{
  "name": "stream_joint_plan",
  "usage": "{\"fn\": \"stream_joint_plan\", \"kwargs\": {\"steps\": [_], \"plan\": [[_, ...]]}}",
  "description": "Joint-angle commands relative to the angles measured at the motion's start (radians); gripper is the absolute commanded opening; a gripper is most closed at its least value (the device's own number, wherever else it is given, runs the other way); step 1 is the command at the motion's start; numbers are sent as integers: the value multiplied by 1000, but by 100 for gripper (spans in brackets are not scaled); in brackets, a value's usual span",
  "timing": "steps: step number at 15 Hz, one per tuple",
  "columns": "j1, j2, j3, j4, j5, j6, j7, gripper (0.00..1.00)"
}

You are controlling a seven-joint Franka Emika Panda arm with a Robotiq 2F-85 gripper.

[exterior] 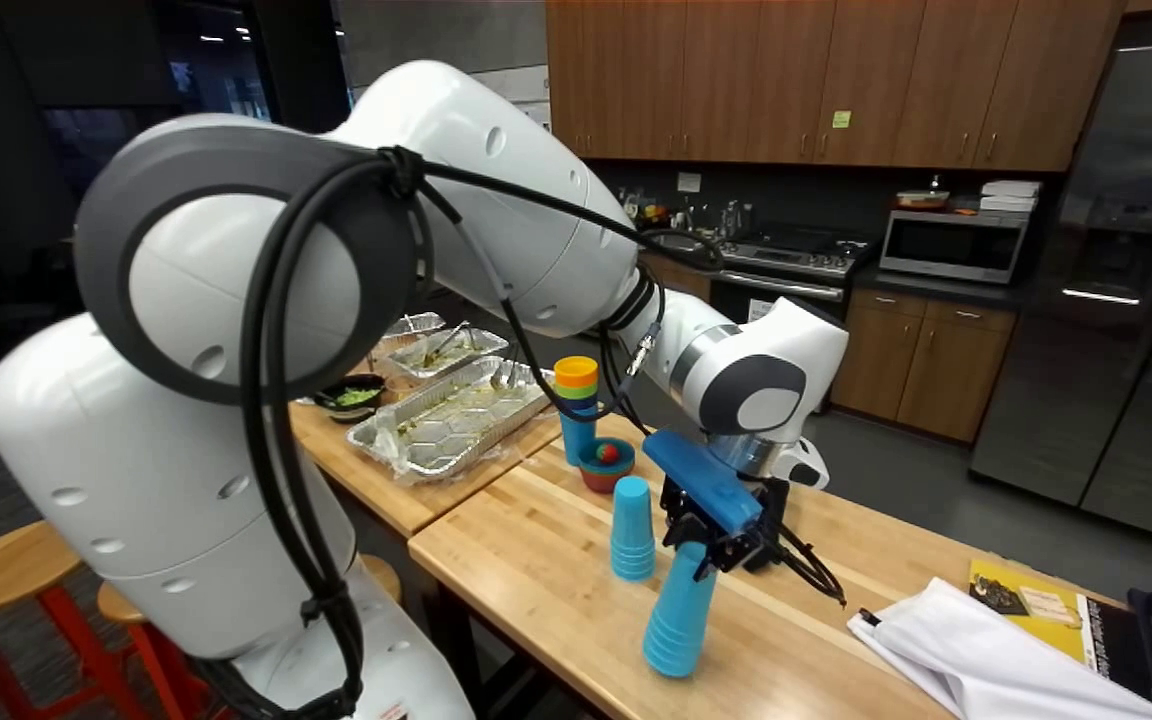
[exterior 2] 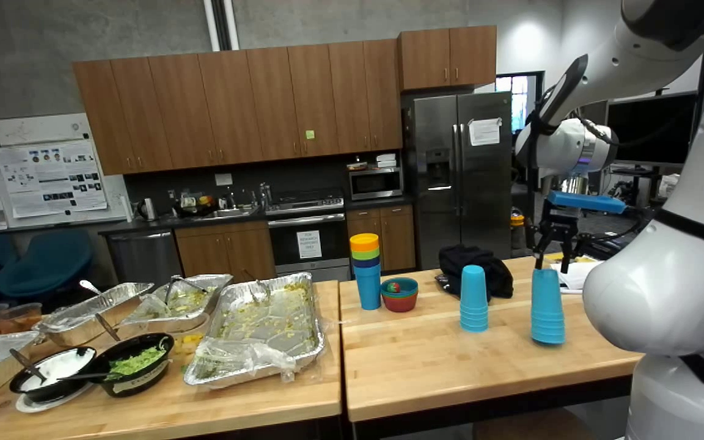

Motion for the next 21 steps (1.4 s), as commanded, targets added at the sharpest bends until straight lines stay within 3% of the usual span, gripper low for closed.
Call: {"fn": "stream_joint_plan", "kwargs": {"steps": [1, 6, 9, 10, 11, 12, 13, 14, 15, 20, 21], "plan": [[-6, -20, 0, 14, -7, 17, 25, 34], [-4, -25, 2, 13, -7, 38, 29, 34], [-3, -61, -4, -14, 32, 136, 11, 34], [-3, -77, -4, -28, 45, 192, 13, 78], [-1, -19, -1, 9, 20, 127, 17, 59], [-1, -27, -2, 6, 25, 157, 17, 59], [-1, -36, -3, 2, 27, 168, 18, 84], [3, -36, -9, 2, 47, 155, 6, 82], [5, -36, -8, -12, 51, 186, -1, 34], [0, -36, -15, -26, 49, 213, -15, 34], [-3, -37, -9, -32, 38, 221, 13, 84]]}}
